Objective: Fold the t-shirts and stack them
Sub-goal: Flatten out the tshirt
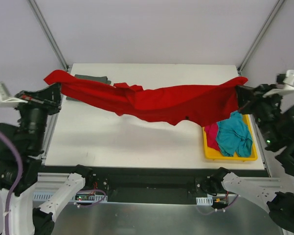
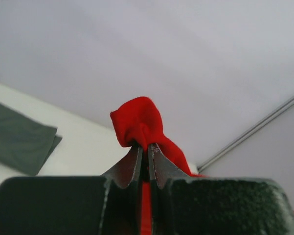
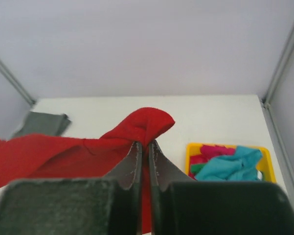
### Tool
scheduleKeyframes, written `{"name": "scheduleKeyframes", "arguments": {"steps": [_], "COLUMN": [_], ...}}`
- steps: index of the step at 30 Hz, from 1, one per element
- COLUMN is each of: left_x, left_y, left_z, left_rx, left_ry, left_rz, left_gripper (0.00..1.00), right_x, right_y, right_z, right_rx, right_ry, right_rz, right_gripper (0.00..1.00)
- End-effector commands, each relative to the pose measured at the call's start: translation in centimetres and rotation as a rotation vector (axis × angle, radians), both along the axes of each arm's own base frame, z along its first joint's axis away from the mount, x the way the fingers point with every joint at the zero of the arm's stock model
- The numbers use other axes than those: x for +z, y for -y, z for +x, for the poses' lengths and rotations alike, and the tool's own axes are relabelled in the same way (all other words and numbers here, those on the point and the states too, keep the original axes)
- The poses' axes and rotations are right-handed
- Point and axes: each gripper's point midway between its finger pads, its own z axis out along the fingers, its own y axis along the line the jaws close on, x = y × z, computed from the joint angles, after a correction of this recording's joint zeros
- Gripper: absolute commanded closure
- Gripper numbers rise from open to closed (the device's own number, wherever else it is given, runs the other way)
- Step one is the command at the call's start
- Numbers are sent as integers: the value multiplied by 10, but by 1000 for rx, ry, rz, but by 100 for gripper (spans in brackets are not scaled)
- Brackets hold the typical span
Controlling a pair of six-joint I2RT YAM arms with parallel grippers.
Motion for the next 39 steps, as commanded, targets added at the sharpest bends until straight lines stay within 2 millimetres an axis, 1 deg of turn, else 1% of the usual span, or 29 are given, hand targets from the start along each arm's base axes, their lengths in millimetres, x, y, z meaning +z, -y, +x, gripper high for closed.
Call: {"name": "scheduleKeyframes", "arguments": {"steps": [1,2,4,5,7,9,11,13,15,16,17,18,19,20,21,22,23,24,25,26,27,28,29,31,32,33,34,37,39], "left_x": [71,81,102,108,117,122,118,102,74,52,23,-9,-49,-93,-138,-181,-227,-270,-307,-340,-364,-379,-386,-387,-384,-379,-373,-355,-345], "left_y": [-16,-18,-20,-20,-20,-21,-21,-24,-28,-32,-38,-43,-53,-58,-65,-68,-71,-70,-68,-61,-59,-60,-60,-58,-57,-55,-53,-49,-42], "left_z": [-52,-63,-84,-93,-107,-114,-108,-88,-57,-37,-14,8,25,43,52,60,64,68,70,68,65,60,56,56,56,55,55,50,48], "left_rx": [5,-4,-26,-35,-58,-65,-54,-13,56,111,181,252,347,428,507,566,607,598,574,520,511,537,544,530,520,506,493,449,389], "left_ry": [209,242,308,332,369,389,371,310,211,140,48,-49,-162,-290,-408,-520,-636,-765,-890,-1014,-1116,-1185,-1229,-1251,-1240,-1219,-1192,-1104,-1051], "left_rz": [17,20,17,17,20,14,8,-1,0,4,16,30,33,45,75,92,95,93,70,20,2,-1,7,19,10,-3,-15,-46,-65], "left_gripper": [100,100,100,100,100,100,100,100,100,100,100,100,100,100,100,100,99,90,79,56,29,8,1,1,1,1,1,1,1], "right_x": [43,57,72,80,91,97,95,87,71,60,46,27,8,-12,-40,-67,-100,-133,-160,-188,-212,-235,-254,-271,-270,-267,-258,-239,-240], "right_y": [0,3,0,-1,-3,-4,-9,-15,-17,-14,-12,-11,-12,-20,-35,-46,-58,-65,-76,-88,-98,-109,-115,-123,-126,-124,-124,-126,-127], "right_z": [-37,-49,-66,-75,-87,-94,-91,-74,-45,-25,-6,17,39,59,83,106,131,157,177,196,211,225,234,241,242,242,239,218,192], "right_rx": [159,189,268,308,364,396,405,368,266,176,94,-7,-87,-122,-107,-83,-58,-51,-31,-18,-3,19,24,23,19,1,-9,-16,-16], "right_ry": [90,121,157,179,211,228,215,189,141,101,57,0,-54,-106,-176,-249,-336,-418,-473,-519,-549,-582,-615,-665,-662,-647,-622,-588,-616], "right_rz": [73,100,129,144,169,187,179,142,94,60,6,-62,-134,-177,-203,-183,-158,-132,-126,-135,-154,-166,-178,-191,-207,-230,-251,-298,-331], "right_gripper": [99,99,99,99,99,99,99,99,99,99,99,99,100,99,99,99,99,99,99,98,85,69,58,45,31,19,4,4,4]}}
